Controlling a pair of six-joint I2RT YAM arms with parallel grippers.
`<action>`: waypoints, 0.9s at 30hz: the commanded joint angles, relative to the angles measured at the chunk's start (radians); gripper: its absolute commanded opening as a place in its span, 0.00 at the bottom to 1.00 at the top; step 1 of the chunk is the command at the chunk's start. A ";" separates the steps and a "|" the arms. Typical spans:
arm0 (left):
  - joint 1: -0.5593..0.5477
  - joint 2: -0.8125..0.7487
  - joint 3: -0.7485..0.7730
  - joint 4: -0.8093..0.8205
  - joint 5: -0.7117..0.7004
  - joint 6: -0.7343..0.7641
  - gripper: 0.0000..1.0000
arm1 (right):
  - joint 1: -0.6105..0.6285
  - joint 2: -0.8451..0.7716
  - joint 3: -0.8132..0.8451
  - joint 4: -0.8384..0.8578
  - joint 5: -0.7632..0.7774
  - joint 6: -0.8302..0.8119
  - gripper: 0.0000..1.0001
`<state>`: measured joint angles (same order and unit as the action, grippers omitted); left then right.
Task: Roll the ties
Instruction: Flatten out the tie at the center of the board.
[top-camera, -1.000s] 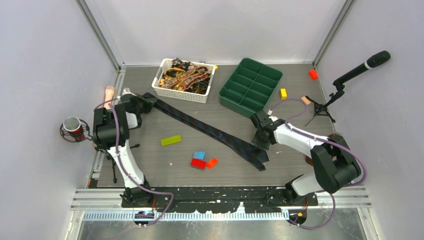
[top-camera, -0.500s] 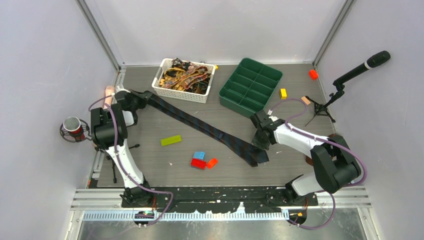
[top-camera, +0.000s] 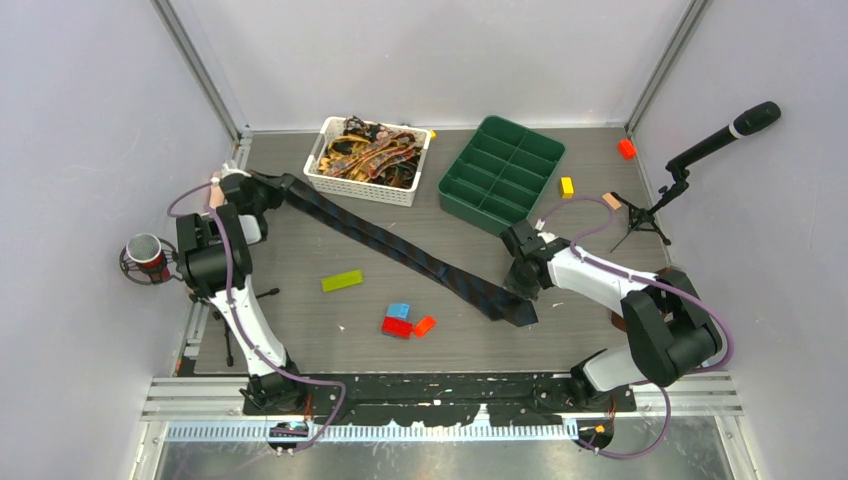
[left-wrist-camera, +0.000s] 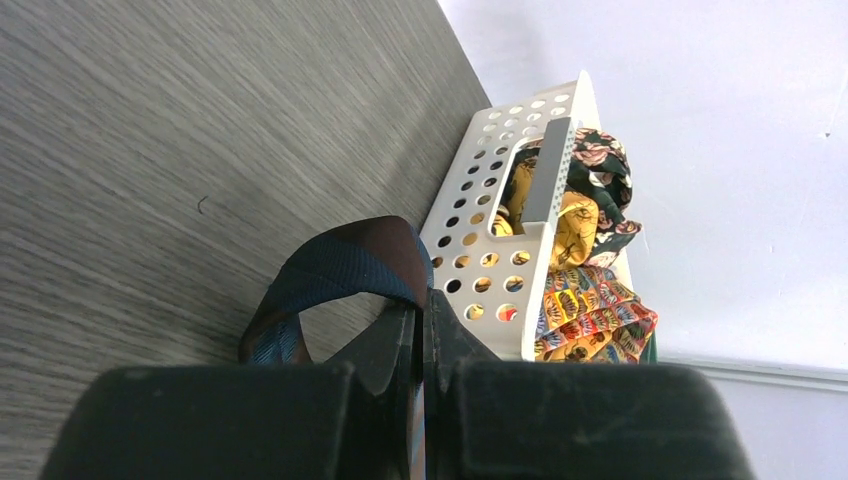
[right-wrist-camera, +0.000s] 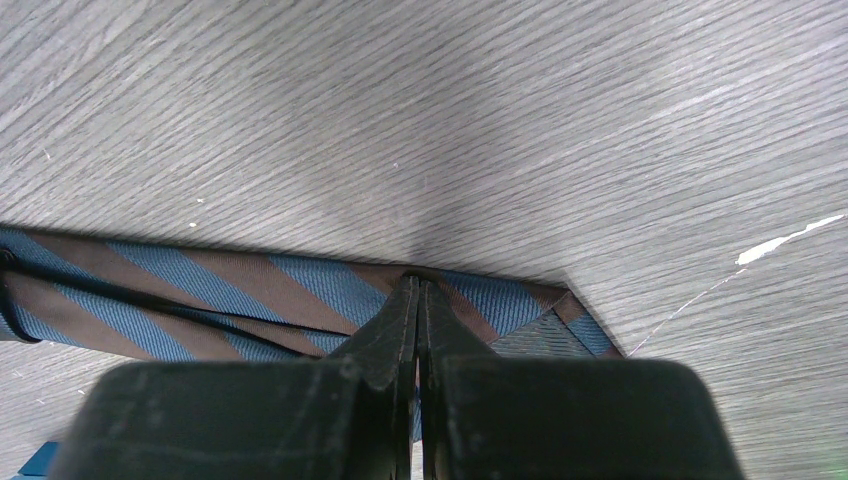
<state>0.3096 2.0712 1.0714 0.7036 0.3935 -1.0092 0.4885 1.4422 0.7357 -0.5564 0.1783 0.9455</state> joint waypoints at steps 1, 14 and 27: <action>0.011 0.014 0.025 0.000 -0.006 0.029 0.01 | -0.006 0.050 -0.046 0.026 0.041 0.007 0.00; 0.030 0.045 0.068 -0.045 -0.010 0.068 0.01 | -0.007 0.052 -0.045 0.026 0.046 0.007 0.00; 0.048 0.050 0.085 -0.095 -0.035 0.115 0.16 | -0.008 0.046 -0.044 0.020 0.056 0.008 0.00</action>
<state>0.3393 2.1147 1.1164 0.6102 0.3687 -0.9298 0.4889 1.4422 0.7357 -0.5568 0.1795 0.9455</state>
